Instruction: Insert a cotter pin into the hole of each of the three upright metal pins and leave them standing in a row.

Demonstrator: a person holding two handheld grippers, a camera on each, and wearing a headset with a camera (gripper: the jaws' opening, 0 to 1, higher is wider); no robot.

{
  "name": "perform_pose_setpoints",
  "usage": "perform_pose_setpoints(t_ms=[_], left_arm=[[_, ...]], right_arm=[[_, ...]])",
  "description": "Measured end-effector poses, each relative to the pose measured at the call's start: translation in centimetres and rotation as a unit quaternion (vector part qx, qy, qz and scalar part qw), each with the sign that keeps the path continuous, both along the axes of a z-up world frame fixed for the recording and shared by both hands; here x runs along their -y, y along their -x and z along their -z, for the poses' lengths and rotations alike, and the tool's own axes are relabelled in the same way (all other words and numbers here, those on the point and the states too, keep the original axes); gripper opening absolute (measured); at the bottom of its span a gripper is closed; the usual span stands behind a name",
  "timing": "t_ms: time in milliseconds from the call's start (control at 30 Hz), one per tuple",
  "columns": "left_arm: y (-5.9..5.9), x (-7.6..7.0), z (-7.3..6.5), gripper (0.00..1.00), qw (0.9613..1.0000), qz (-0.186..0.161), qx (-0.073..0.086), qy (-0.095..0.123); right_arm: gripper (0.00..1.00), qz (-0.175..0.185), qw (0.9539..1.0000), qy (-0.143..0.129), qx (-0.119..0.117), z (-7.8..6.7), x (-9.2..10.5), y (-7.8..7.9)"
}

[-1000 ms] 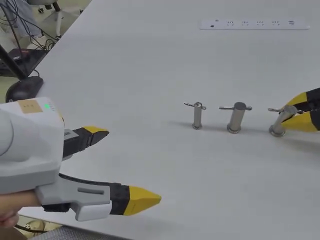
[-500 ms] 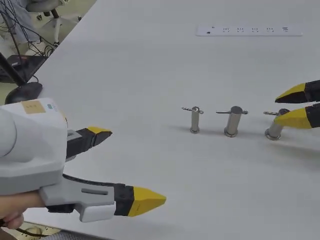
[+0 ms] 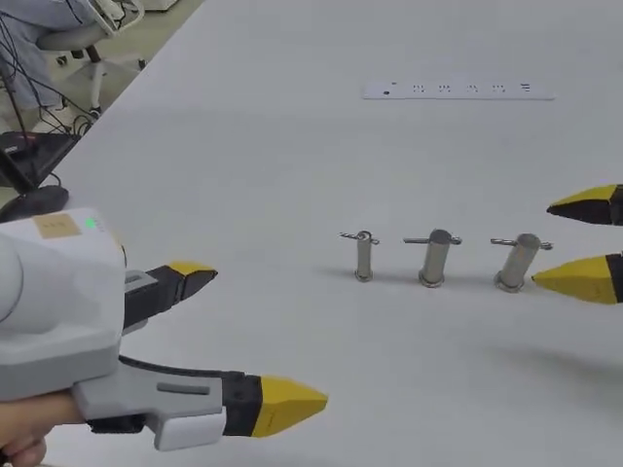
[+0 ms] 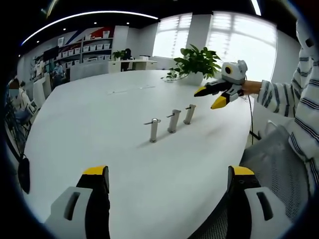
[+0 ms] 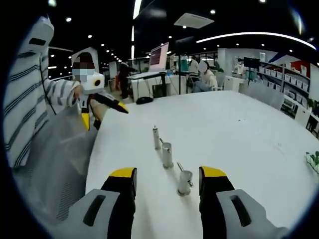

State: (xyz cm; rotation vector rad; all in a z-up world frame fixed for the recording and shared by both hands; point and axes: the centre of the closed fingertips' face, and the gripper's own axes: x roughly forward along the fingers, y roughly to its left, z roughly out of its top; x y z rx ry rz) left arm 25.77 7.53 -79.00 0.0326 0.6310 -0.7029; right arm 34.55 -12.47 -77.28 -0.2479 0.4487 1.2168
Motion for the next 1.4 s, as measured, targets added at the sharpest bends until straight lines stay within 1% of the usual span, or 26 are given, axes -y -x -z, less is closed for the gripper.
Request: perform_pose_setpoints(t_ms=[33, 67, 133, 233, 300, 333, 400, 533, 667, 767, 833, 867, 900, 933, 967, 1000, 1100, 1233, 1400], left_arm=[[0.0, 0.0, 0.0, 0.99, 1.0, 0.0, 0.0, 0.001], [0.1, 0.0, 0.0, 0.99, 1.0, 0.0, 0.0, 0.001], [0.2, 0.1, -0.1, 0.99, 1.0, -0.001, 0.0, 0.006], [0.4, 0.1, -0.2, 0.99, 0.9999, -0.003, -0.001, 0.01], [0.6, 0.1, -0.2, 0.99, 0.9998, -0.007, -0.006, 0.019], [0.7, 0.1, -0.3, 0.99, 0.9997, -0.01, -0.008, 0.023], [0.7, 0.0, -0.3, 0.99, 0.9998, -0.009, -0.003, 0.02], [0.9, -0.1, -0.4, 0.99, 0.9998, -0.011, -0.002, 0.019], [1.1, -0.2, -0.4, 0.99, 0.9997, -0.016, -0.004, 0.018], [1.2, -0.4, -0.5, 0.99, 0.9996, -0.019, -0.004, 0.019], [1.4, -0.4, -0.5, 0.99, 0.9996, -0.019, -0.007, 0.02], [1.6, -0.4, -0.5, 0.99, 0.9995, -0.019, -0.011, 0.02], [1.7, -0.4, -0.4, 0.99, 0.9995, -0.018, -0.016, 0.021], [1.9, -0.5, -0.4, 0.99, 0.9994, -0.018, -0.02, 0.021], [1.9, -0.5, -0.4, 0.99, 0.9994, -0.018, -0.02, 0.022], [2.0, -0.5, -0.5, 0.99, 0.9994, -0.018, -0.019, 0.022], [2.3, -0.6, -0.6, 0.99, 0.9994, -0.019, -0.02, 0.022], [2.7, -0.6, -0.2, 0.99, 0.9991, -0.022, -0.027, 0.022], [3.1, -0.4, 0.0, 0.99, 0.999, -0.023, -0.033, 0.021]], right_arm=[[0.53, 0.011, 0.9999, -0.01, -0.006, -0.2, 0.1, 0.2], [0.53, 0.016, 0.9997, -0.017, -0.005, -0.4, 0.1, 0.4], [0.55, 0.027, 0.9994, -0.02, -0.005, -0.4, 0.5, 1.1], [0.61, 0.048, 0.9986, -0.021, -0.007, -0.4, 1.2, 1.8], [0.63, 0.073, 0.9967, -0.032, -0.015, -0.6, 1.7, 2.0], [0.63, 0.079, 0.9961, -0.036, -0.017, -0.7, 1.8, 2.3], [0.65, 0.092, 0.9949, -0.037, -0.017, -0.8, 2.0, 2.7], [0.76, 0.114, 0.9924, -0.038, -0.026, -0.8, 2.2, 3.7], [0.85, 0.139, 0.9888, -0.041, -0.036, -0.6, 2.6, 4.4], [0.88, 0.151, 0.9867, -0.038, -0.046, -0.1, 2.9, 5.2], [0.9, 0.16, 0.985, -0.038, -0.053, 0.1, 3.1, 5.5], [0.9, 0.167, 0.9835, -0.039, -0.058, 0.2, 3.2, 5.8], [0.9, 0.171, 0.9827, -0.04, -0.058, 0.2, 3.4, 5.9], [0.9, 0.181, 0.9808, -0.046, -0.058, 0.1, 3.6, 5.9], [0.9, 0.186, 0.9792, -0.051, -0.063, 0.1, 3.7, 6.0], [0.92, 0.195, 0.9764, -0.058, -0.072, 0.2, 3.8, 6.2], [1.0, 0.208, 0.973, -0.058, -0.082, 0.5, 4.3, 6.5], [1.0, 0.216, 0.9703, -0.055, -0.093, 0.9, 4.7, 7.0], [1.0, 0.217, 0.97, -0.052, -0.095, 1.1, 4.8, 7.2]])
